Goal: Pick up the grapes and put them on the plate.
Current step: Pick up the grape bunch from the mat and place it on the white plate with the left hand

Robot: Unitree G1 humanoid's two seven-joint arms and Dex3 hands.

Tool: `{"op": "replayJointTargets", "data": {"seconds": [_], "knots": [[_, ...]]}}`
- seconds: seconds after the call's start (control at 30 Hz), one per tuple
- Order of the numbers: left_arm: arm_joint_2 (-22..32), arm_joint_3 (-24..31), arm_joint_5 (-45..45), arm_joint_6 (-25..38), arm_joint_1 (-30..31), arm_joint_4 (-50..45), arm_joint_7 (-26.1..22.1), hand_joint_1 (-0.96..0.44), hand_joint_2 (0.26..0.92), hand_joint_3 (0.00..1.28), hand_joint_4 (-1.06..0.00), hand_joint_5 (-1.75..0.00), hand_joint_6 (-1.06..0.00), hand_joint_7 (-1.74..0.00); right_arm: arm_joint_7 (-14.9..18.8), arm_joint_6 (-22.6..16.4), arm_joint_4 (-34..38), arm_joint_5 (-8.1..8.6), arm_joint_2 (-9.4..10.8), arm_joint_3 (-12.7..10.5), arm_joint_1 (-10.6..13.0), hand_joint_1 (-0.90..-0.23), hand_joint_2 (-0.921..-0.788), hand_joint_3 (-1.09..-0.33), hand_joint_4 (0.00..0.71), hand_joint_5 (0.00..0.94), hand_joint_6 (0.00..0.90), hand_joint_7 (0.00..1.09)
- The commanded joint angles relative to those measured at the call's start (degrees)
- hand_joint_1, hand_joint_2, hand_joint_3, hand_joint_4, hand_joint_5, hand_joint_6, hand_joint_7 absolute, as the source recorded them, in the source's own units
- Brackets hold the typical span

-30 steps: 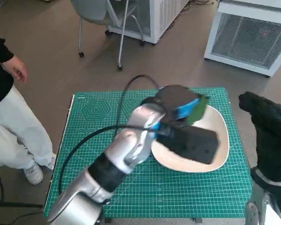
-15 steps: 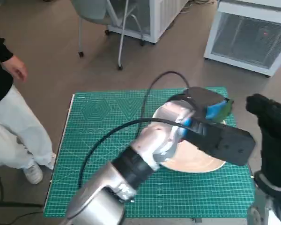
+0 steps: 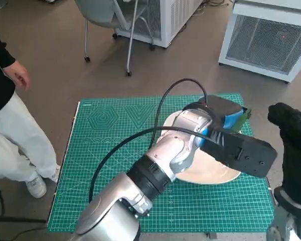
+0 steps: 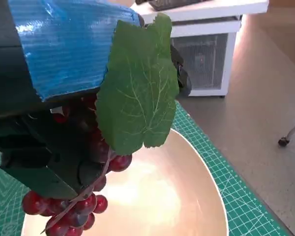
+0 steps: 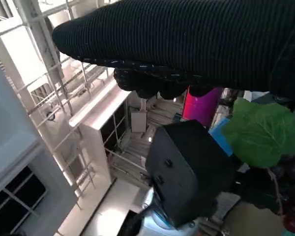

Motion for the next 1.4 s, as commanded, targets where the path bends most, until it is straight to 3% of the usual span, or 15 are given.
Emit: {"op": "replayJointTargets", "data": {"seconds": [0.03,0.17,0.3,0.4,0.77,0.8,0.87,0.93,1.0,1.07,1.2,1.4], "knots": [[0.1,0.3,-0.6,-1.8,-0.5,1.6,2.7,0.39,0.618,0.90,-0.40,-1.72,-0.47,-0.14,-0.7,0.5,0.3,-0.54,0.3,-0.1,1.2,-0.543,-0.921,-0.643,0.359,0.001,-0.001,0.69],[0.0,1.0,-1.8,-2.4,-0.2,3.3,2.8,0.39,0.600,0.89,-0.44,-1.68,-0.55,-0.17,-0.7,0.4,0.5,-0.55,0.3,-0.1,1.1,-0.545,-0.921,-0.637,0.359,0.001,-0.001,0.69],[-0.3,2.1,-3.7,-2.3,-0.4,5.2,1.3,0.40,0.546,0.89,-0.54,-1.59,-0.44,-0.11,-0.6,0.3,0.9,-0.42,0.3,0.0,0.9,-0.544,-0.921,-0.635,0.358,0.001,-0.001,0.70],[-0.4,2.5,-4.5,-2.3,-0.4,6.3,0.9,0.40,0.558,0.84,-0.57,-1.54,-0.34,-0.05,-0.5,0.3,1.1,-0.29,0.4,0.1,0.8,-0.540,-0.921,-0.635,0.358,0.001,-0.001,0.70],[0.3,1.6,-4.4,-4.2,0.2,7.8,0.7,0.36,0.866,0.30,-0.54,-1.40,-0.25,-0.01,-0.5,0.1,1.9,-0.80,0.6,0.5,0.3,-0.531,-0.921,-0.635,0.360,0.002,-0.001,0.70],[0.5,1.4,-4.2,-4.5,0.3,7.8,0.9,0.29,0.881,0.27,-0.53,-1.37,-0.24,-0.01,-0.5,0.1,2.0,-0.79,0.6,0.6,0.2,-0.531,-0.921,-0.635,0.360,0.002,-0.001,0.70],[0.9,1.0,-3.8,-5.1,0.7,7.8,1.2,0.03,0.901,0.21,-0.48,-1.21,-0.23,-0.01,-0.4,0.1,2.3,-0.77,0.5,0.6,0.1,-0.531,-0.921,-0.635,0.360,0.002,-0.001,0.70],[1.3,0.7,-3.6,-5.7,1.1,7.7,1.2,-0.23,0.912,0.17,-0.37,-0.83,-0.21,-0.01,-0.4,0.0,2.6,-0.78,0.6,0.7,-0.1,-0.531,-0.921,-0.634,0.360,0.002,-0.001,0.70],[1.7,0.6,-3.6,-6.2,1.5,7.7,1.0,-0.36,0.917,0.16,-0.25,-0.42,-0.19,-0.01,-0.3,0.0,2.9,-0.81,0.6,0.8,-0.2,-0.531,-0.921,-0.633,0.360,0.002,-0.001,0.70],[2.0,0.6,-3.8,-6.7,1.7,7.9,0.7,-0.43,0.919,0.15,-0.21,-0.21,-0.18,-0.01,-0.3,-0.2,3.2,-0.83,0.7,0.9,-0.3,-0.531,-0.921,-0.633,0.361,0.002,-0.001,0.70],[2.7,0.9,-4.3,-7.7,2.6,7.9,0.4,-0.48,0.921,0.16,-0.31,-0.10,-0.17,0.00,-0.2,-0.6,3.9,-0.97,0.9,1.3,-0.6,-0.528,-0.921,-0.634,0.361,0.002,0.000,0.70],[4.1,2.2,-5.4,-9.9,4.2,7.6,2.3,-0.52,0.921,0.17,-0.10,-0.01,-0.12,0.00,-0.1,-0.9,4.8,-1.09,0.9,1.8,-1.2,-0.521,-0.921,-0.634,0.361,0.002,0.000,0.70]]}}
